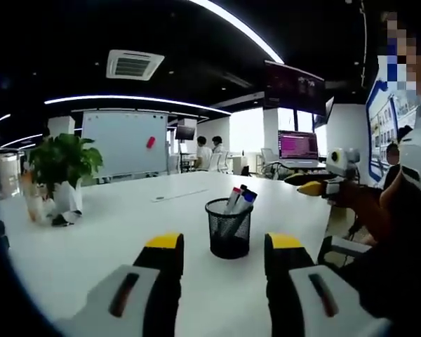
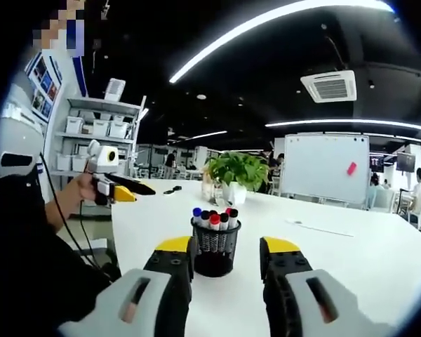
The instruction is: Pick up the whiteboard markers from the pen holder and place them facing the whiteboard neatly
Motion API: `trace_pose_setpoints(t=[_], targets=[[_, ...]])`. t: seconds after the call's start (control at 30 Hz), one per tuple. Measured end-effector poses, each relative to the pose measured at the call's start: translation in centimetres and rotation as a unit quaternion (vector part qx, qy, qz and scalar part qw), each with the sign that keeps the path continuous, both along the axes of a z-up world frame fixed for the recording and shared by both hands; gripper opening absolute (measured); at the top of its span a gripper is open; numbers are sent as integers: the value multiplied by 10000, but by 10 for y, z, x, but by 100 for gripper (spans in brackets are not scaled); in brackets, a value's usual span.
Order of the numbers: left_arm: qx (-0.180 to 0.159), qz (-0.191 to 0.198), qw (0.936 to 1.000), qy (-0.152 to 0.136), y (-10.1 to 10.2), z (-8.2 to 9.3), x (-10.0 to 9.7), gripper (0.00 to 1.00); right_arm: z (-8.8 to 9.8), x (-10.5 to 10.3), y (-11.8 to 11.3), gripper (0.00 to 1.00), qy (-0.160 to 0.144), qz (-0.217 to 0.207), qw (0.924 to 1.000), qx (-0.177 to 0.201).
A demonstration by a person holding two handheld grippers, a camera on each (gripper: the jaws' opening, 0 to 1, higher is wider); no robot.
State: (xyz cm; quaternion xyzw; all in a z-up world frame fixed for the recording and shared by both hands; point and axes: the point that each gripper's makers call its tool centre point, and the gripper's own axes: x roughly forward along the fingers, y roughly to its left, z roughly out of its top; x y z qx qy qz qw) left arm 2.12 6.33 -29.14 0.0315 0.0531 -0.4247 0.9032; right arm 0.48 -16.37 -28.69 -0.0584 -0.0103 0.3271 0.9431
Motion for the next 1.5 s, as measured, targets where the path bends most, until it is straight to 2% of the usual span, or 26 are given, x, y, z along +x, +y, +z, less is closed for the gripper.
trace_pose_setpoints(t=[0.2,0.3,0.43,0.6,0.73,1.3,1.5], targets=[[109,16,9999,17,3,-2,1,47,-1,0,2,38,14,17,10000,-19],[101,-15,9999,-56,2,2,-1,47,-4,4,4,34,29,33,9999,-120],[145,-56,9998,-96,2,2,-2,47,-3,7,10,29,144,117,9998,-73],[397,113,9990,-154,11,-3,2,48,1,11,14,27,71,104,9998,-134],[362,121,9991,-155,17,0,2,47,7,15,17,25,7,119,9998,-142],[412,150,9989,-180,22,1,2,47,12,27,34,25,71,215,9991,-345],[415,156,9989,-174,22,0,3,47,10,33,37,24,107,182,9993,-313]])
